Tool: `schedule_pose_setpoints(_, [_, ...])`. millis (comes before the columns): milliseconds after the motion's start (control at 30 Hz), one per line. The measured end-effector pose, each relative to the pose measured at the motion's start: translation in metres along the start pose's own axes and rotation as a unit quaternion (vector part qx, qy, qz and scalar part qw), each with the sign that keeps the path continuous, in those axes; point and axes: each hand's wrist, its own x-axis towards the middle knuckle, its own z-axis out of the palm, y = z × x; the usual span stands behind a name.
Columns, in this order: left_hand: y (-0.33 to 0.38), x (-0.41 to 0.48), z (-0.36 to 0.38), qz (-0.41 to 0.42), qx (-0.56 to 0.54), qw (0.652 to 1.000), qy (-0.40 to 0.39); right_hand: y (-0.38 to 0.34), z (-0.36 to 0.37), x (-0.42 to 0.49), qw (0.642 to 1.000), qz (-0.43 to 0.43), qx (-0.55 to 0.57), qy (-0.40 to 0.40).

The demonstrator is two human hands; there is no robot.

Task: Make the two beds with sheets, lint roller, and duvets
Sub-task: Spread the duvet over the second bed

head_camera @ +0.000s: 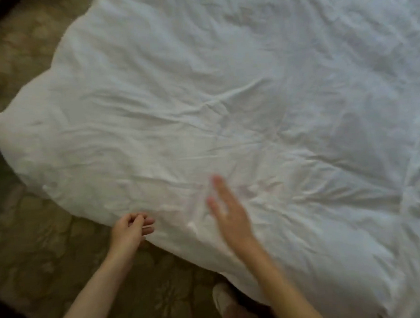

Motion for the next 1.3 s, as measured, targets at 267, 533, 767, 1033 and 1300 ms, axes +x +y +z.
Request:
schedule_pose_setpoints(267, [0.027,0.061,-0.034,0.028,-0.015,0.999,0.031,0.071,-0.045,0.043,0.84,0.291,-0.173,0.424])
schedule_pose_setpoints(533, [0.107,0.155,-0.106,0.079,0.023,0.989,0.122,-0.074,0.163,0.145,0.981,-0.091,-0.021,-0.169])
schedule_pose_setpoints(767, [0.175,0.263,-0.162,0.114,0.195,0.968,0.107,-0.034,-0.03,0.254,0.83,0.256,-0.116,0.481])
schedule_pose_setpoints(1033, [0.18,0.361,-0.228,0.036,0.249,0.965,0.075,-0.193,0.361,0.313,0.899,-0.185,-0.248,-0.309])
schedule_pose_setpoints(1300, [0.181,0.464,-0.286,-0.009,0.174,0.985,0.005,-0.178,0.251,0.413,0.925,0.105,-0.154,0.331])
